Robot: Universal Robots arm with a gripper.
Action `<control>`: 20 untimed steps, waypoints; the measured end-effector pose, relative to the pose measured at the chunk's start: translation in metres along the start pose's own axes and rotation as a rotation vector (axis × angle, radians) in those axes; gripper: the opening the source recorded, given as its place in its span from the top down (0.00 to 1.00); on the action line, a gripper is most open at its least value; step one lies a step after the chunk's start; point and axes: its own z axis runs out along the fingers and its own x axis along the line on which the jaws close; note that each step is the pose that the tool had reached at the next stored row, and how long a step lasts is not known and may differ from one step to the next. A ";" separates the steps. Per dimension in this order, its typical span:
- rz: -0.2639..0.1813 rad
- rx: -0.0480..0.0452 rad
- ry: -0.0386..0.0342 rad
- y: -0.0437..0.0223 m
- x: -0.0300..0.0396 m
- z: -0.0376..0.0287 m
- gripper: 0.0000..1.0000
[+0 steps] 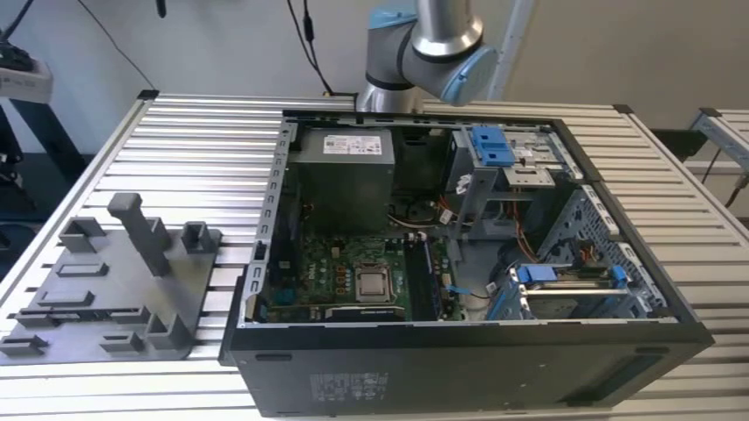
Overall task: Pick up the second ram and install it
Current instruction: 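Pick up the second ram and move it above second insertion slot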
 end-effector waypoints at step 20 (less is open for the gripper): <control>0.000 0.0031 0.0003 0.0020 0.0005 0.0234 0.46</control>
